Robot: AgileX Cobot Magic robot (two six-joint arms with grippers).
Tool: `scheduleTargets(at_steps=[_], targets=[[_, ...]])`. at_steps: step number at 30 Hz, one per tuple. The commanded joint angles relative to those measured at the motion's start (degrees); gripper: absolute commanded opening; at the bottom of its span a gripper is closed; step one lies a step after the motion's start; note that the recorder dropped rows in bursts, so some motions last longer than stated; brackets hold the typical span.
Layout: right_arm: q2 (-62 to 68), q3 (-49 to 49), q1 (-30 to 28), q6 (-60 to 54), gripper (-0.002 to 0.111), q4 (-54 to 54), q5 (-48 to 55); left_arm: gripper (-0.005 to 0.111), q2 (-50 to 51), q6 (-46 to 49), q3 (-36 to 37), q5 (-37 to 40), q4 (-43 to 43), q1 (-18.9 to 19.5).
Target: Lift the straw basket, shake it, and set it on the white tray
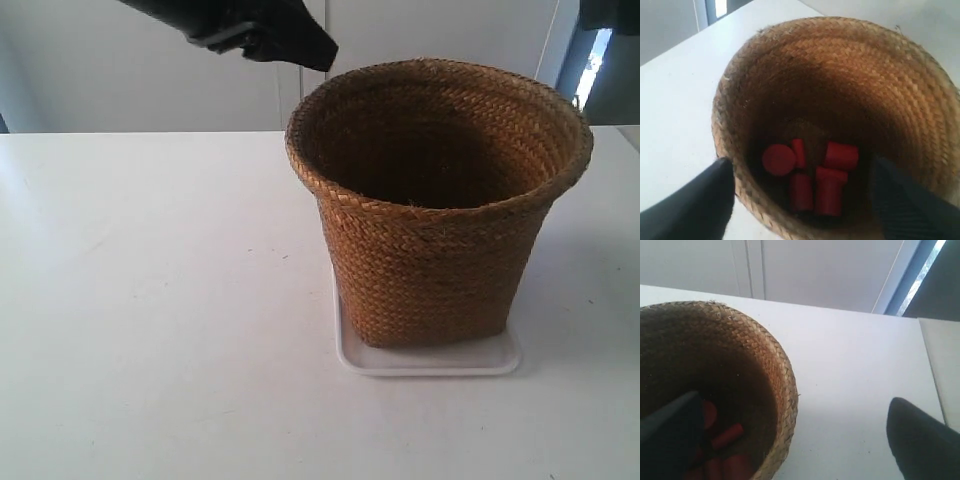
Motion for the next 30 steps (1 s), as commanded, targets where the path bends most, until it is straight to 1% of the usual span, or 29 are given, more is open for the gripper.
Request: scheduleTargets(at_steps=[1,2,4,6,7,8,10,11,12,13,15,18,20,22,23,24,27,30], targets=[[-4.61,0.13,-0.56,-2.03,0.092,0.01,1.94,0.044,-5.54,-2.32,-0.51,13.26,5.76,0.14],[-5.66,0.13,-0.56,-2.13,0.091,0.01,2.6,0.028,-6.49,-2.3,-0.51,15.93,6.86,0.14],[-7.41,0.13,-0.56,-2.13,0.088,0.01,3.88,0.0,-8.21,-2.15,-0.51,19.29,8.2,0.14],[-8.75,0.13,-0.56,-1.7,0.078,0.01,5.57,0.0,-9.7,-3.27,-0.39,20.06,8.47,0.14],[-9.19,0.13,-0.56,-1.7,0.07,0.01,6.77,0.0,-10.5,-3.53,-0.39,19.96,8.36,0.14],[-9.5,0.13,-0.56,-1.7,0.06,0.01,7.99,0.0,-11.27,-3.94,-0.39,19.39,8.36,0.14],[-10.05,0.35,-0.56,-3.51,0.034,0.01,11.39,0.0,-12.73,-4.83,-0.26,17.76,8.36,0.14],[-10.27,0.72,-0.56,-4.64,0.023,0.01,11.76,0.0,-13.69,-4.83,0.24,16.51,8.36,0.14],[-10.79,1.59,-0.56,-5.54,0.01,0.01,10.98,0.0,-14.56,-4.83,1.24,15.54,8.36,0.14],[-11.73,2.9,-0.56,-5.56,0.0,0.01,8.92,0.0,-15.66,-4.83,2.55,13.93,8.85,0.14],[-14.42,6.75,-0.56,-5.32,0.001,0.01,2.82,0.0,-18.05,-4.83,5.68,10.73,10.55,0.14],[-20.8,14.38,-0.56,-4.91,0.0,0.01,-8.4,0.0,-22.1,-4.83,13.21,4.47,11.63,0.14],[-25.43,20.08,-0.56,-4.91,0.0,0.01,-15.72,0.0,-25.78,-4.83,20.01,-2.04,12.42,0.14],[-30.51,26.45,-0.56,-5.15,0.0,-0.09,-21.84,0.0,-29.69,-4.83,26.79,-10.75,12.42,0.14],[-32.34,28.94,-0.56,-5.5,0.0,-0.09,-23.67,0.0,-31.99,-4.98,30.66,-14.32,12.42,0.14],[-34.93,32.47,-0.56,-6.08,0.0,-0.09,-24.66,0.0,-34.36,-5.27,34.47,-19.54,12.42,0.14],[-39.59,39.79,-0.56,-6.34,0.0,-0.09,-24.13,0.0,-40.98,-6.66,45.46,-30.74,12.15,0.14],[-42.49,46.26,-0.56,-5.96,0.0,-0.09,-23.48,0.0,-45.52,-7.66,54.34,-37.73,12.15,0.14]])
